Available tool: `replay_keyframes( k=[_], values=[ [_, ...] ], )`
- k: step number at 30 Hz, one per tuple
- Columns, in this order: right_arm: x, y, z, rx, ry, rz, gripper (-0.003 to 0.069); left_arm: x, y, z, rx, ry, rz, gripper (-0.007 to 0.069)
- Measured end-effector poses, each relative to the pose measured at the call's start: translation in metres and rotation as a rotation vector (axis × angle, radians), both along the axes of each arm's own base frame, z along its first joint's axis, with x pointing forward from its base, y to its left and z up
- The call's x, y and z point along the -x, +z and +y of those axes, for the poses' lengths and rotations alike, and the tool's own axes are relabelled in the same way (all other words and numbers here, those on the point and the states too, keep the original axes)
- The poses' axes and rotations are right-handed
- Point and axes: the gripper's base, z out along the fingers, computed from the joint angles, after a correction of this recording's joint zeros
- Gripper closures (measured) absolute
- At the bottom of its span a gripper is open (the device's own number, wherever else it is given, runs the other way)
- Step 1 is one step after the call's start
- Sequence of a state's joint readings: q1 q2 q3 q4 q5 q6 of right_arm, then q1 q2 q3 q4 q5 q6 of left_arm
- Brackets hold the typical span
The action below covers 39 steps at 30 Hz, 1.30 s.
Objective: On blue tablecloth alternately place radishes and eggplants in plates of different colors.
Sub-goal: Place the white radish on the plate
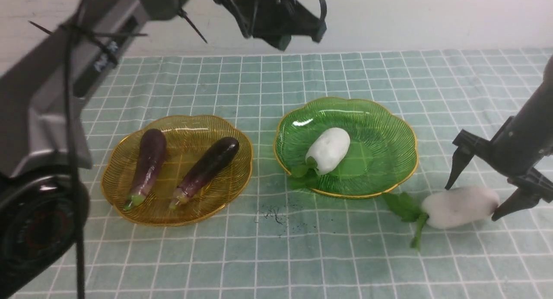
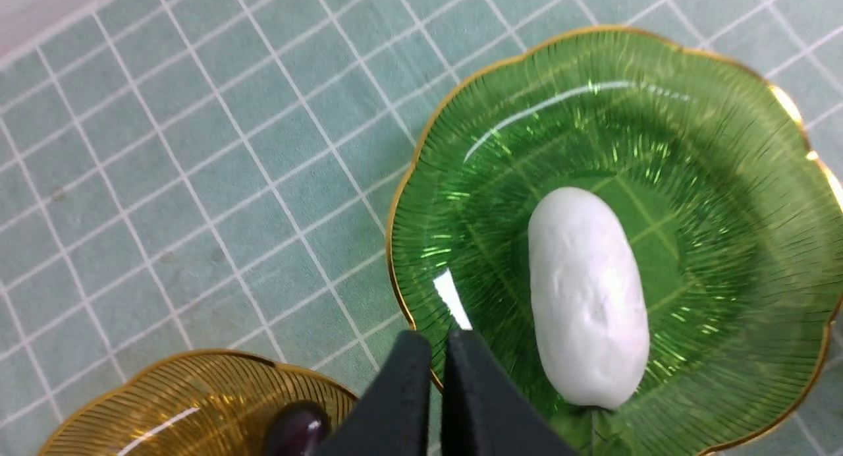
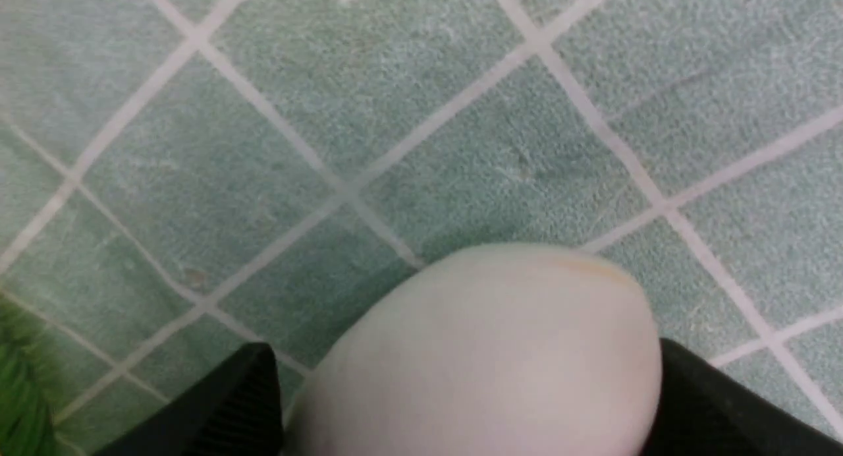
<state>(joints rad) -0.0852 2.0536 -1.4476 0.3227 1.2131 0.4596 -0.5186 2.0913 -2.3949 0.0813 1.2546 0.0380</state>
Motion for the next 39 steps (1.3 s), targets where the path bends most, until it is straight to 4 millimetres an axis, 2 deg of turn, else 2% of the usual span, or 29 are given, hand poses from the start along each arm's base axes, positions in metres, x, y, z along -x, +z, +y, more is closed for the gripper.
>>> replay_keyframes(
  k=[1,3,4,7,10,15,16,18,20,23,27,29,30,32,36,38,39],
  values=[
    [0.0,-0.003,0.0,0.002,0.007,0.006,0.0029,0.007,0.013,0.004,0.018,-0.002,-0.024,0.0628],
    [0.0,-0.005,0.0,0.005,0.017,0.008,0.0067,0.013,0.023,0.007,0.028,-0.002,-0.041,0.0631],
    [0.0,-0.005,0.0,0.012,0.03,0.006,0.0152,0.019,0.034,0.011,0.039,-0.001,-0.062,0.0632],
    [-0.003,-0.002,-0.002,0.032,0.075,-0.015,0.0152,0.025,0.043,0.014,0.049,-0.001,-0.079,0.0632],
    [-0.012,0.014,-0.006,0.071,0.167,-0.091,0.0151,0.03,0.051,0.018,0.053,0.001,-0.095,0.0632],
    [-0.014,0.07,-0.003,0.128,0.298,-0.278,0.0151,0.043,0.067,0.026,0.06,0.007,-0.131,0.0632],
    [-0.012,0.093,0.006,0.127,0.331,-0.348,0.0151,0.05,0.074,0.03,0.063,0.009,-0.141,0.0632],
    [-0.011,0.111,0.019,0.11,0.365,-0.413,0.0151,0.057,0.077,0.035,0.056,0.012,-0.14,0.0632],
    [-0.014,0.118,0.039,0.082,0.402,-0.477,0.0151,0.067,0.081,0.042,0.047,0.018,-0.134,0.0632],
    [-0.023,0.113,0.063,0.071,0.434,-0.55,0.0151,0.083,0.078,0.052,0.034,0.041,-0.101,0.0632],
    [-0.037,0.082,0.09,0.053,0.488,-0.555,0.0151,0.11,0.073,0.068,0.017,0.064,-0.051,0.0632],
    [-0.041,0.064,0.101,0.046,0.521,-0.541,0.0151,0.133,0.074,0.081,0.024,0.076,-0.041,0.0632],
    [-0.042,0.061,0.102,0.044,0.524,-0.539,0.0151,0.135,0.074,0.082,0.026,0.079,-0.04,0.0632],
    [-0.048,0.043,0.111,0.026,0.535,-0.538,0.0151,0.169,0.072,0.101,0.04,0.101,-0.026,0.0632],
    [-0.052,0.036,0.114,0.004,0.514,-0.55,0.0138,0.206,0.071,0.123,0.077,0.133,-0.03,0.0632],
    [-0.054,0.039,0.115,0.002,0.516,-0.558,0.01,0.227,0.073,0.135,0.101,0.149,-0.049,0.0632],
    [-0.055,0.041,0.115,0.002,0.516,-0.562,0.0096,0.227,0.072,0.135,0.098,0.152,-0.046,0.0632]
  ],
)
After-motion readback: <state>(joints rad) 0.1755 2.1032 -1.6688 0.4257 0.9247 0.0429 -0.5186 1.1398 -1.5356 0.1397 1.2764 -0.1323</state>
